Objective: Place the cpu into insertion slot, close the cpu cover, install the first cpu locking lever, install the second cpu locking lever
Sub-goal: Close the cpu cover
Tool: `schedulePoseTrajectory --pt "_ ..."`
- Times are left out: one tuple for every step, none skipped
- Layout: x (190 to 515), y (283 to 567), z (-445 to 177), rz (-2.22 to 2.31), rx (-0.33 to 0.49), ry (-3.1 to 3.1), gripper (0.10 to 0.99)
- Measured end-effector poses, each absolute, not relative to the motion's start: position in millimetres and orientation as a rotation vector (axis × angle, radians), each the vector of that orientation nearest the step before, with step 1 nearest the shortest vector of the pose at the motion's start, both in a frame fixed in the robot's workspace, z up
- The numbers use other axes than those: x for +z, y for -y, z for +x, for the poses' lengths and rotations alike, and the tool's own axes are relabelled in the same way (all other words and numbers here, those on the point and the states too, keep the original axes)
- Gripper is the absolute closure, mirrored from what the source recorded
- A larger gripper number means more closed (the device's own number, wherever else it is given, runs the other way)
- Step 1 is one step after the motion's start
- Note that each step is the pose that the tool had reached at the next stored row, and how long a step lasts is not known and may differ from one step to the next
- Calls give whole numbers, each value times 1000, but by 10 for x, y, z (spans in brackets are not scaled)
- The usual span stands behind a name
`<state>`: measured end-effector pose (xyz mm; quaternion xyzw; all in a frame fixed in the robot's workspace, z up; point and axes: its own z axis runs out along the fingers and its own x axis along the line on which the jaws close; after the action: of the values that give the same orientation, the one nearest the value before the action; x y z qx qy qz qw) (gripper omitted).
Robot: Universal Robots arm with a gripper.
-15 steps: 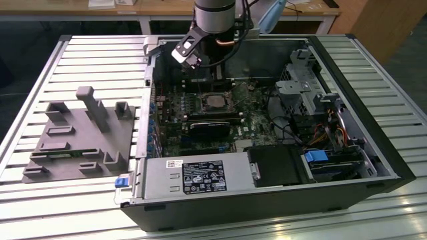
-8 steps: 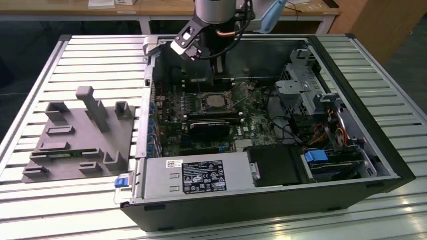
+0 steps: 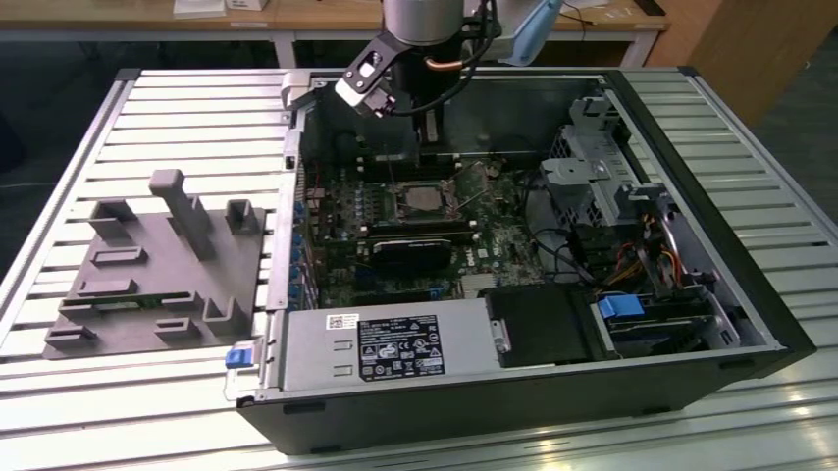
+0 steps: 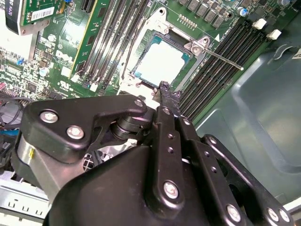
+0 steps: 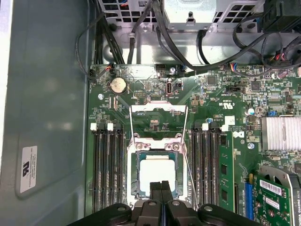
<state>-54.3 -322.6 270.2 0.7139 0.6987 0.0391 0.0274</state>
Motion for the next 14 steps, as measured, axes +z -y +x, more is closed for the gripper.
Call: schedulePoseTrajectory --pt "2703 3226 -543 2204 121 -2157 984" --pt "2703 3226 -543 2204 121 -2157 984" --pt "2703 3226 -543 2204 121 -2157 984" --pt "2703 3226 -543 2204 121 -2157 984" --pt "2704 3226 -543 2204 121 -2157 984" --pt "2704 3226 -543 2204 121 -2157 984" --pt "2704 3226 -543 2204 121 -2157 984" --pt "2704 3225 -543 2204 121 -2157 984" --pt "2704 3226 -543 2204 121 -2157 984" --pt "2704 3226 -543 2204 121 -2157 984" --pt "2704 3226 -543 2204 121 -2157 984" --pt "2705 3226 -543 2204 121 -2157 984" --pt "2705 3226 -541 2204 121 -2157 984" --pt "2706 3226 -533 2204 120 -2157 984"
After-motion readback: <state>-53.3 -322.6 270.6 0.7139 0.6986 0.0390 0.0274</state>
